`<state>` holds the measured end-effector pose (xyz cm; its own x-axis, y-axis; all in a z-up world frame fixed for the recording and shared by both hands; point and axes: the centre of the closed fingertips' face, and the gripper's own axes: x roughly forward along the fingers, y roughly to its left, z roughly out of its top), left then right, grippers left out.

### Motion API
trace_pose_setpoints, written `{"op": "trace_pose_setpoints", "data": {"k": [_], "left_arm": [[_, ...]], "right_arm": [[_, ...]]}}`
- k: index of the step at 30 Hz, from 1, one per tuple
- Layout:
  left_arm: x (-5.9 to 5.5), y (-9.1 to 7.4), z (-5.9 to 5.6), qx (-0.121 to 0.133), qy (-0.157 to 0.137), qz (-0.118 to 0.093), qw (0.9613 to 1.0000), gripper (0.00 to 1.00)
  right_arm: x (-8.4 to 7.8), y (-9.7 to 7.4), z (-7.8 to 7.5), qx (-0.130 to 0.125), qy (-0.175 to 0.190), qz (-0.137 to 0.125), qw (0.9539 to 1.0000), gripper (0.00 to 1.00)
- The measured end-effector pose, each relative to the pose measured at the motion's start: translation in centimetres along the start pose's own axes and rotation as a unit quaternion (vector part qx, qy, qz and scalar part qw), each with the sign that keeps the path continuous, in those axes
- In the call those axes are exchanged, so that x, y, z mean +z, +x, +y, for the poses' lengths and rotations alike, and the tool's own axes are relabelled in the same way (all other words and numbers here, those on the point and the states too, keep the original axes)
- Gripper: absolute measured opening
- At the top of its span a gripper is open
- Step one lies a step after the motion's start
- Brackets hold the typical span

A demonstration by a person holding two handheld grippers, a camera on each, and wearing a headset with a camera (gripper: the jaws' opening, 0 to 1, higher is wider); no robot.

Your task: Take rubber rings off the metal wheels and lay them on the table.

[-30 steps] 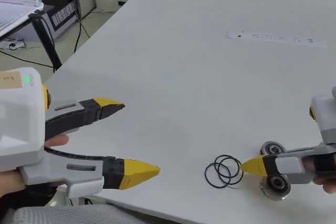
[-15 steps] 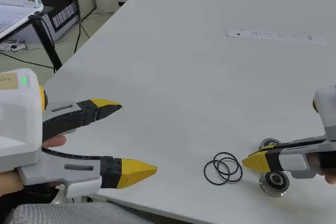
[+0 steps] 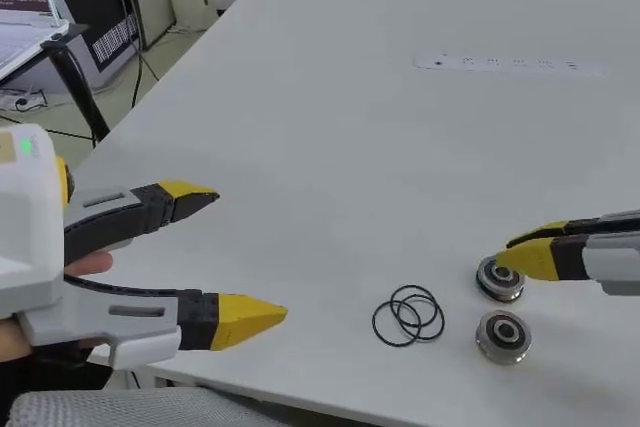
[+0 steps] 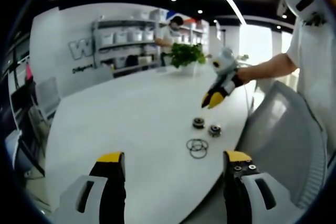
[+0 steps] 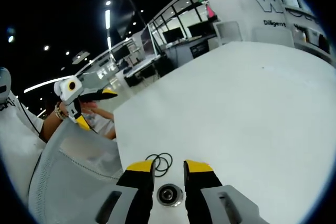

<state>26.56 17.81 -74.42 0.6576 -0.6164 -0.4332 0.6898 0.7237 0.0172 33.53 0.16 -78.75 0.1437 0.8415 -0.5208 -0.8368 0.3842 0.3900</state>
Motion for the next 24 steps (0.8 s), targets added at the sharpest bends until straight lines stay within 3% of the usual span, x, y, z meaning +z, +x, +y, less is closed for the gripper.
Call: {"op": "trace_pose_setpoints", "data": {"k": [6,12,24], "left_arm": [[0.7,0.2,-0.4,0.002,0.009,0.005,0.9999,0.78],[1.8,0.7,-1.1,0.001,0.020,0.009,0.9998,0.78],[5.2,3.4,-3.3,-0.016,0.049,0.008,0.9986,0.78]], "right_arm": [[0.1,-2.1,-0.4,-0.011,-0.027,-0.015,0.9995,0.24],[-0.6,-3.6,-1.1,-0.019,-0.049,-0.013,0.9985,0.27],[-3.2,-5.7,-2.3,-0.019,-0.030,-0.015,0.9993,0.27]]}}
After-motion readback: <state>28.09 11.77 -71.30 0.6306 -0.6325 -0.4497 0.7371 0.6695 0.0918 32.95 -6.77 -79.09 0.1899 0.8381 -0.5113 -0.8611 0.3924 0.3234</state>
